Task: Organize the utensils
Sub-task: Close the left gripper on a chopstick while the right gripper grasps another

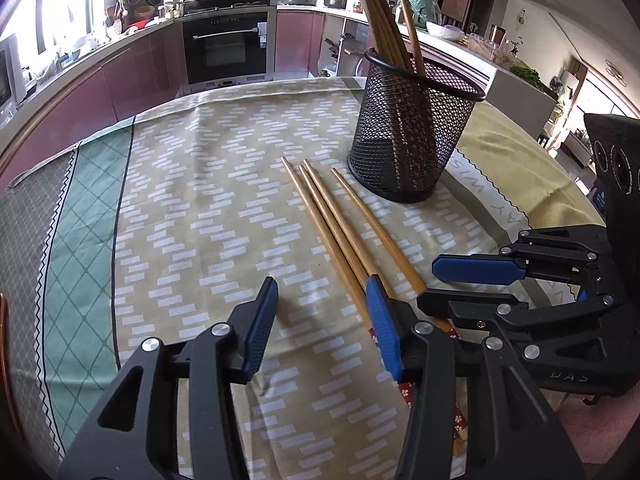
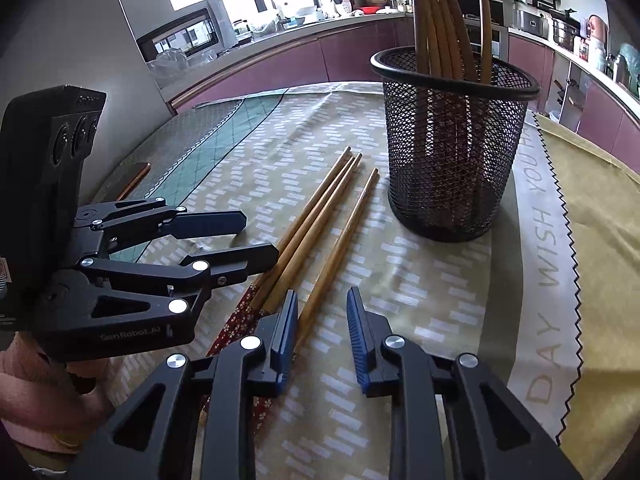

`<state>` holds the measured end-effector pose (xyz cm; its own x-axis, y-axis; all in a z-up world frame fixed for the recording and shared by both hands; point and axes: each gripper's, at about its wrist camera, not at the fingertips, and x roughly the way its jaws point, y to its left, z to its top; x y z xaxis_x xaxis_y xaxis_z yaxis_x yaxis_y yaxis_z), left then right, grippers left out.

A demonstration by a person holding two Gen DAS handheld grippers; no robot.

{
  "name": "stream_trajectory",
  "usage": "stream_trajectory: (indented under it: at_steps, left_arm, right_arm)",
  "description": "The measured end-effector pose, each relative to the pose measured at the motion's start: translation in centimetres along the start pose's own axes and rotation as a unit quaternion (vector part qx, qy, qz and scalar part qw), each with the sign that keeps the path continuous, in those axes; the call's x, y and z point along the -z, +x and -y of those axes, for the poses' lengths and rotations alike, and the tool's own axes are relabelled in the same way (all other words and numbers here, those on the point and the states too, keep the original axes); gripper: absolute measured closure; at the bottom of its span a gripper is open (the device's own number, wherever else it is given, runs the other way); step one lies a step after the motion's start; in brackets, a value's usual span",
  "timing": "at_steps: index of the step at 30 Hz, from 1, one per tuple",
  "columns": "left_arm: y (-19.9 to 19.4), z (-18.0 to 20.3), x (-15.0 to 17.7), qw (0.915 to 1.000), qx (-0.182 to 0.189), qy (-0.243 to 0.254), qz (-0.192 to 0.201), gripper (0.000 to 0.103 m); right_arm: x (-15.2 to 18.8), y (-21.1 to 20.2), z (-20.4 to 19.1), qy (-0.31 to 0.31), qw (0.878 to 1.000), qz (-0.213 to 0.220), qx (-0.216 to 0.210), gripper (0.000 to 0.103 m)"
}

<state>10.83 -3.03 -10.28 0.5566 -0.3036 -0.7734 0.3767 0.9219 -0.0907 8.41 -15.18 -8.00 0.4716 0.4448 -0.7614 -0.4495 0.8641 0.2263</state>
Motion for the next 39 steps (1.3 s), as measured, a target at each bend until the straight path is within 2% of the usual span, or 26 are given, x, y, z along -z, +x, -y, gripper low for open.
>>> stream_trajectory:
  at_steps: [6,14,21,31,39]
  left_arm:
    - [0.0,-0.2,0.0,1.0000,-0.001,0.002,-0.004,0.060]
    - [-0.3,-0.4,0.3,1.0000,0.003,0.002,-0.009,0.071]
    - [0.4,-0.1,-0.5,0.9998,-0.010,0.007,-0.014,0.070]
    - [1.6,-0.5,-1.8,0.9997,-0.019,-0.009,-0.012,0.090]
    - [1.1,-1.1,-1.4,0.9988,-0.013,-0.046,-0.005,0.095]
  right_arm:
    - [0.1,-0.1,0.3,0.001,1.000,-0.001,0.000,0.082]
    - [0.1,-0.2,0.6,0.003,1.000,-0.001,0.005,0.086]
    - [-0.4,0.2,0.4,0.001,1.000,-0.002,0.014,0.086]
    - [-0.9,0.8,0.7,0.011,1.000,0.005,0.016,0.089]
    - [-0.8,0.5,2.1,0.042,0.999,0.008,-0.002,0.097]
